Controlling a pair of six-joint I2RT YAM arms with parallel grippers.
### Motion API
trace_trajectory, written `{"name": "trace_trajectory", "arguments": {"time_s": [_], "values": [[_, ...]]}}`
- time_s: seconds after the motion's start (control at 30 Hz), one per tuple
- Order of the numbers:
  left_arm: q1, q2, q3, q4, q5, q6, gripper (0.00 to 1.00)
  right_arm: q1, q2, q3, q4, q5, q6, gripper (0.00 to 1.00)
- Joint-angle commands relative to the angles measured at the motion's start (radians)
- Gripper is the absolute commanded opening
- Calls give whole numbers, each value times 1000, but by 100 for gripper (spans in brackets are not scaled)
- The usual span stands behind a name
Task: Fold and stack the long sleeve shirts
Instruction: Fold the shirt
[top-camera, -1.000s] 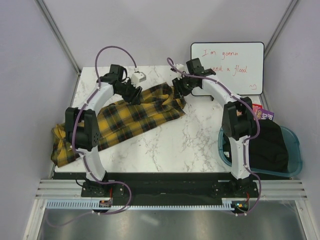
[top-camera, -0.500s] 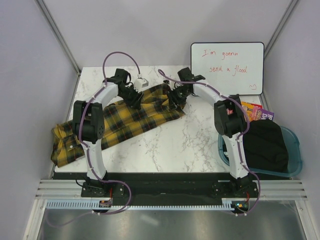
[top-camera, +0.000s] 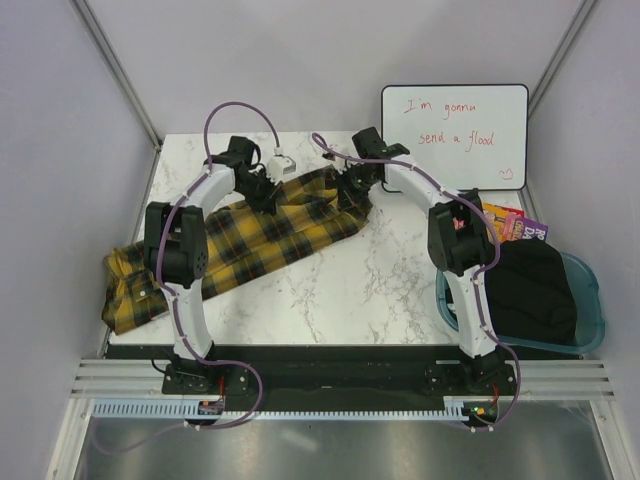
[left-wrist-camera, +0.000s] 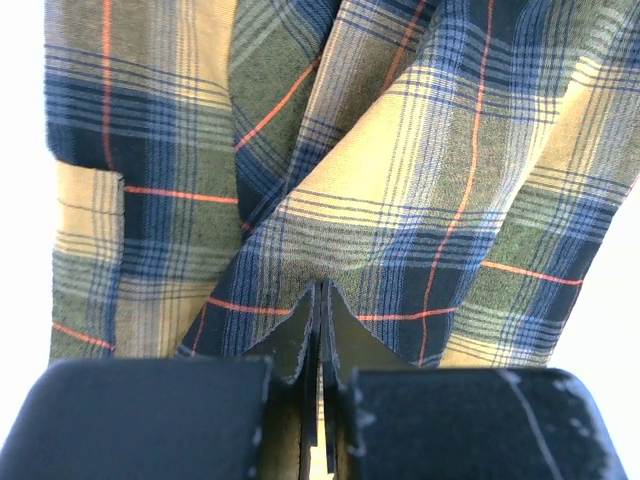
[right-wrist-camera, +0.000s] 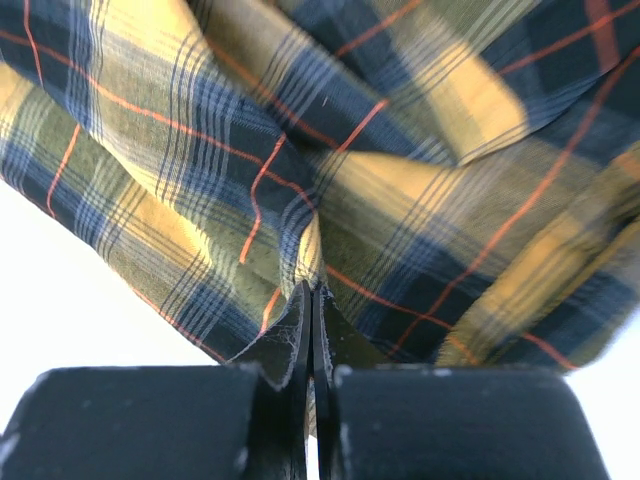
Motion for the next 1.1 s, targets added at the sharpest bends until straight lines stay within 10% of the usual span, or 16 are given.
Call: {"name": "trace_trajectory", "arguments": {"time_s": [0.0, 0.57, 0.7, 0.93, 1.07], "values": [[28, -79, 8, -1, 3, 20, 2, 0, -17, 81, 16, 23, -13, 0], [76, -55, 3, 117, -85, -33, 2, 1, 129, 166, 121, 112, 21, 0], [108, -156, -59, 95, -43, -46, 39, 1, 142, 161, 125, 118, 22, 0], [304, -417, -306, -131, -57, 20, 60, 3, 89, 117, 128, 121, 6, 6], [443, -529, -437, -177, -83, 114, 61, 1, 69, 112, 124, 161, 7, 33]]}}
